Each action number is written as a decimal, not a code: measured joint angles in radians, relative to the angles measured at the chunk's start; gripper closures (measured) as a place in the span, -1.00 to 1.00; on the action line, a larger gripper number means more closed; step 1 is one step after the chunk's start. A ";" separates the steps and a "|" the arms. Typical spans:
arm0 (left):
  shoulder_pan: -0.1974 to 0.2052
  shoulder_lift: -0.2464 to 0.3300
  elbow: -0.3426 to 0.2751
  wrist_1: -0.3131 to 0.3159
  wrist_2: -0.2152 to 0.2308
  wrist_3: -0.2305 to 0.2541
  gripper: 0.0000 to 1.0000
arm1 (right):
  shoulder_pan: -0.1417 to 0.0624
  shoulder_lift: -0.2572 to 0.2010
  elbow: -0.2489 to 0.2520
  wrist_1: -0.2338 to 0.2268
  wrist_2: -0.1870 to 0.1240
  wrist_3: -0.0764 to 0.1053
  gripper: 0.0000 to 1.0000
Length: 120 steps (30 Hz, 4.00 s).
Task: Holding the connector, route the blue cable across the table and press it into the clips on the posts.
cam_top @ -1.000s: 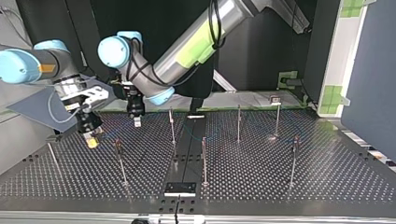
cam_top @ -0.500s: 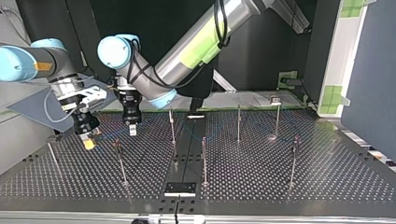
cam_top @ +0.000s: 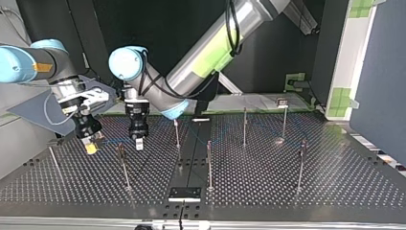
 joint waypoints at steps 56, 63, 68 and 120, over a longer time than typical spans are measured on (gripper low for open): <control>0.026 -0.029 -0.001 -0.100 0.102 -0.091 -1.00 | -0.009 0.029 0.001 -0.054 0.012 0.052 1.00; -0.013 0.007 -0.036 -0.116 0.067 -0.094 -1.00 | -0.031 0.034 0.001 -0.053 0.010 0.052 1.00; -0.037 0.054 -0.083 -0.097 0.030 -0.090 -1.00 | -0.040 0.035 0.001 -0.053 0.008 0.052 1.00; -0.146 0.286 -0.541 0.171 0.111 -0.057 -1.00 | -0.053 0.039 0.009 -0.052 -0.006 0.052 1.00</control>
